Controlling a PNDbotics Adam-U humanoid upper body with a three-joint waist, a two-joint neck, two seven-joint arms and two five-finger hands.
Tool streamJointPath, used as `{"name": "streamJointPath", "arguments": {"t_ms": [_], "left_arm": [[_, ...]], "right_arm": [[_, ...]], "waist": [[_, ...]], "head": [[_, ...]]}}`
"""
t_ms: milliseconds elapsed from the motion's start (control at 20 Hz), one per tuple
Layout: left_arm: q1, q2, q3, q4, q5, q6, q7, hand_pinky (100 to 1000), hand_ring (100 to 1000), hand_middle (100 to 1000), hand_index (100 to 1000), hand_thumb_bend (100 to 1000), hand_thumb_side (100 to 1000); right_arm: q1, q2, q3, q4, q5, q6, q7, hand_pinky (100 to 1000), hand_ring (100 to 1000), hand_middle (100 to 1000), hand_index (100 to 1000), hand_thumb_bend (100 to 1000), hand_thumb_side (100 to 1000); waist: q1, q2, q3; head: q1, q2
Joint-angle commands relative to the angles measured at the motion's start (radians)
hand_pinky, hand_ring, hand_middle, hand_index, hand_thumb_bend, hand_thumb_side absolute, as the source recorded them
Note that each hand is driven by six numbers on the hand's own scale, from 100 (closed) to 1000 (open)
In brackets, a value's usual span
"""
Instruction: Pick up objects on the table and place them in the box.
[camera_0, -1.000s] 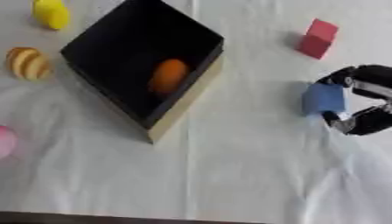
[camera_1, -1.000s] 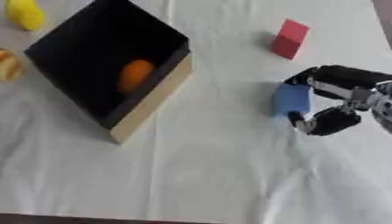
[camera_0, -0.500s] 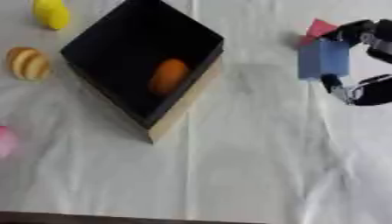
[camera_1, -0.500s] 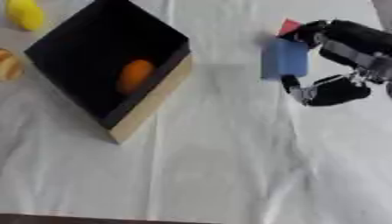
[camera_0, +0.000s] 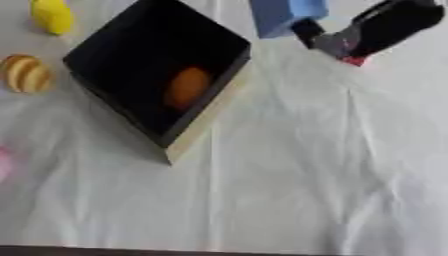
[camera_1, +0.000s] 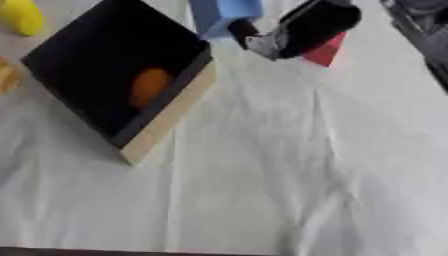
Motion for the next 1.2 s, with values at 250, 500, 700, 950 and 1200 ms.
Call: {"name": "streamJointPath", "arguments": {"t_ms": [250, 500, 700, 950, 1200], "left_arm": [[-0.064, 0.006, -0.011, -0.015, -0.002, -0.018, -0.018, 718, 747, 651, 815, 100, 633], [-0.096, 0.005, -0.017, -0.015, -0.007, -0.031, -0.021, 719, 749, 654, 815, 100, 631], [-0.105, 0.0, -0.021, -0.015, -0.005, -0.032, -0.024, 718, 749, 653, 814, 100, 633], [-0.105, -0.005, -0.022, -0.015, 0.0, -0.029, -0.025, 716, 749, 652, 814, 100, 634], [-0.103, -0.008, -0.023, -0.015, 0.004, -0.025, -0.028, 715, 749, 651, 814, 100, 636]], "right_arm": [[-0.144, 0.234, 0.05, 0.34, 0.139, -0.198, 0.061, 828, 762, 559, 735, 100, 198], [-0.185, 0.354, 0.05, 0.573, 0.285, -0.322, 0.042, 828, 773, 583, 747, 100, 206], [-0.189, 0.413, 0.021, 0.717, 0.425, -0.392, -0.025, 829, 779, 593, 755, 100, 208], [-0.187, 0.444, -0.006, 0.799, 0.525, -0.448, -0.084, 855, 864, 724, 851, 100, 215], [-0.184, 0.453, -0.016, 0.822, 0.549, -0.507, -0.1, 990, 1000, 956, 1000, 100, 255]], "waist": [[0.002, -0.195, 0.051], [-0.003, -0.184, 0.089], [-0.007, -0.177, 0.104], [-0.007, -0.175, 0.109], [-0.006, -0.174, 0.108]], "head": [[-0.071, -0.001], [-0.103, -0.01], [-0.117, -0.015], [-0.118, -0.015], [-0.116, -0.013]]}}
